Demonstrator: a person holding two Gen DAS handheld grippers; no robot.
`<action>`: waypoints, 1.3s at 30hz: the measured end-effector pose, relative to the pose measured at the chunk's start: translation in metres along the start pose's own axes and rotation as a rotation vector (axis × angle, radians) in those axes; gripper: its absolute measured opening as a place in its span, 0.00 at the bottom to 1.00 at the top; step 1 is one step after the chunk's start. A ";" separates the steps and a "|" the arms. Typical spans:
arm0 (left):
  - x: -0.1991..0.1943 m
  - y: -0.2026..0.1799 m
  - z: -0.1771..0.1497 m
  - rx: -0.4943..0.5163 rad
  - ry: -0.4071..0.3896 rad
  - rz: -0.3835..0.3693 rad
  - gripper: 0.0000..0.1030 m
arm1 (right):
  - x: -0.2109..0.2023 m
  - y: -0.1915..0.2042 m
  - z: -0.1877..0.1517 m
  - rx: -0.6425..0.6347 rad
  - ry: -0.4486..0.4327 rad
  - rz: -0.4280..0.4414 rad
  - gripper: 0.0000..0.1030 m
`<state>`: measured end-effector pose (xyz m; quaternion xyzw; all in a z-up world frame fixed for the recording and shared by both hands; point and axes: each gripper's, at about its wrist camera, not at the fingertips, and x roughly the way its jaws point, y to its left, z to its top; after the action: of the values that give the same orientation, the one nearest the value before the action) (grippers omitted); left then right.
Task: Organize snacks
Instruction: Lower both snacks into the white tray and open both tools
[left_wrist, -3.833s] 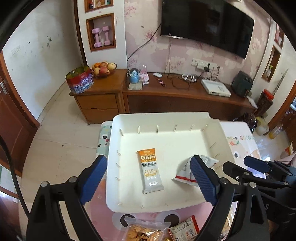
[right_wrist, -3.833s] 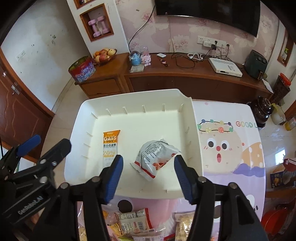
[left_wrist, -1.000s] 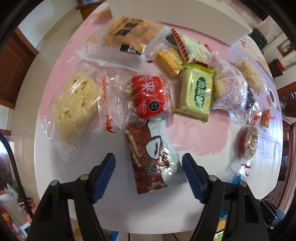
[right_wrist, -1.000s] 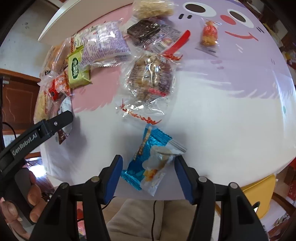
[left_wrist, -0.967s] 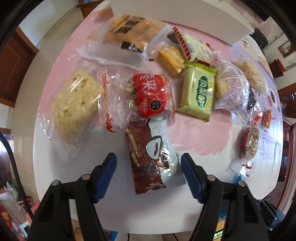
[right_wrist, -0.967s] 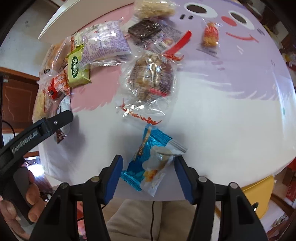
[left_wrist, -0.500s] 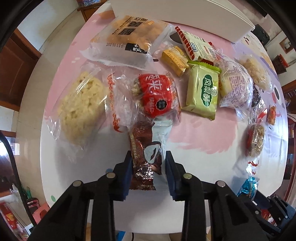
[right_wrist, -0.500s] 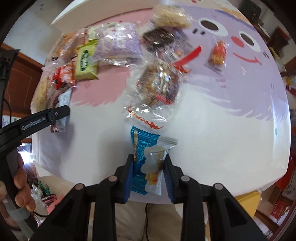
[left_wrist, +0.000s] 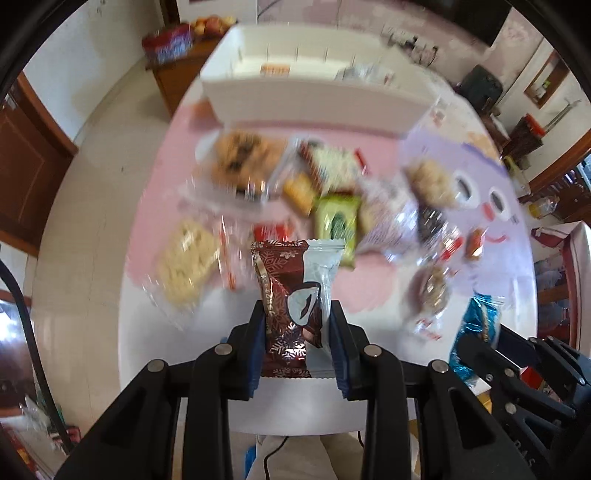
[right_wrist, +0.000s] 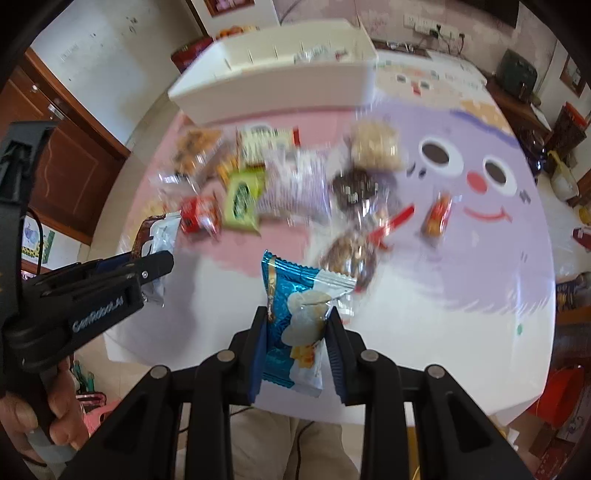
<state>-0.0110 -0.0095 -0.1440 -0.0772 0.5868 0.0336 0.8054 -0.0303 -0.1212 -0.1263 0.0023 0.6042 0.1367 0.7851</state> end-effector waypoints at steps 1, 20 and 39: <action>-0.006 0.000 0.004 0.003 -0.015 -0.003 0.29 | -0.006 -0.003 0.004 -0.001 -0.015 0.006 0.29; -0.107 -0.007 0.103 0.069 -0.273 -0.008 0.30 | -0.090 0.006 0.107 -0.017 -0.274 0.078 0.29; -0.123 0.000 0.209 0.099 -0.402 0.048 0.30 | -0.118 0.006 0.231 0.003 -0.450 -0.006 0.29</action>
<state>0.1475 0.0292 0.0359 -0.0154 0.4168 0.0388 0.9080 0.1605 -0.1040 0.0486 0.0321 0.4139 0.1297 0.9004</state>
